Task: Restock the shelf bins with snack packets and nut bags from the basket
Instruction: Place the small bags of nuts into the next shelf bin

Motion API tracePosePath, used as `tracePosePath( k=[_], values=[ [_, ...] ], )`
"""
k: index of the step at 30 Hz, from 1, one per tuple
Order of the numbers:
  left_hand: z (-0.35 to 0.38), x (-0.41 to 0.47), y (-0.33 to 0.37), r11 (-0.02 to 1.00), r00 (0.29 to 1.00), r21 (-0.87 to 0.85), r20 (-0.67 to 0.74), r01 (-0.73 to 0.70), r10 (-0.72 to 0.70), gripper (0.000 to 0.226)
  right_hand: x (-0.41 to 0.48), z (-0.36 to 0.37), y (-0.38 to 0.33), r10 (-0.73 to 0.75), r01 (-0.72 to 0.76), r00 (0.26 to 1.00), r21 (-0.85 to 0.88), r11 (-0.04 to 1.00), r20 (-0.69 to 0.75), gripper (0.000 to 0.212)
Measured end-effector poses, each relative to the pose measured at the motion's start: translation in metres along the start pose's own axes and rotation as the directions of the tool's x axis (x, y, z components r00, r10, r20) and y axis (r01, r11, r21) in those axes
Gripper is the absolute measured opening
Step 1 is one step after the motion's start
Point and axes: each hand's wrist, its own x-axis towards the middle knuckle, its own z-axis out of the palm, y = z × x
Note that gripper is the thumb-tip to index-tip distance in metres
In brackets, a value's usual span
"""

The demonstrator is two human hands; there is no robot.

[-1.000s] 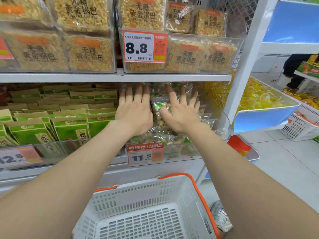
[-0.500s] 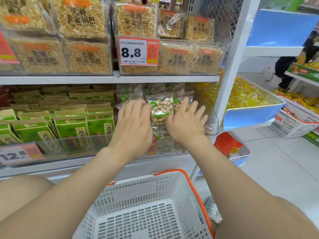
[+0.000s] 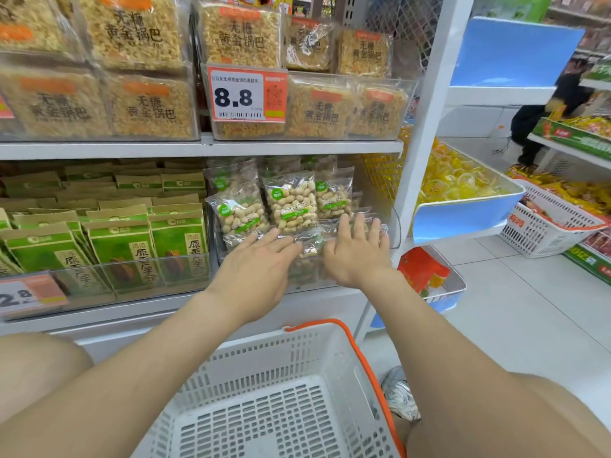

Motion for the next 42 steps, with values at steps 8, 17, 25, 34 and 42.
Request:
tracePosePath(
  k=[8,17,25,34,42],
  values=[
    [-0.001,-0.007,0.002,0.995,0.999,0.097,-0.030,0.032,-0.029,0.064,-0.009,0.018,-0.020,0.197,-0.095,0.896,0.262,0.960,-0.397,0.074],
    [-0.009,-0.022,-0.006,0.948,0.954,0.145,-0.136,0.285,-0.266,0.044,-0.020,0.019,-0.037,0.495,-0.458,0.778,0.889,0.027,0.386,0.074],
    [-0.019,-0.018,-0.010,0.912,0.955,0.286,-0.057,0.294,-0.290,0.032,0.009,0.011,-0.038,0.263,-0.480,0.851,0.876,0.041,0.454,0.040],
    [-0.027,-0.006,-0.025,0.888,0.937,0.303,-0.072,0.347,-0.341,0.030,0.018,-0.001,-0.047,0.240,-0.442,0.876,0.895,0.056,0.418,0.039],
    [-0.015,-0.001,-0.024,0.890,0.955,0.351,-0.043,0.291,-0.295,0.031,0.026,0.008,-0.050,0.285,-0.406,0.883,0.911,0.069,0.372,0.043]
  ],
)
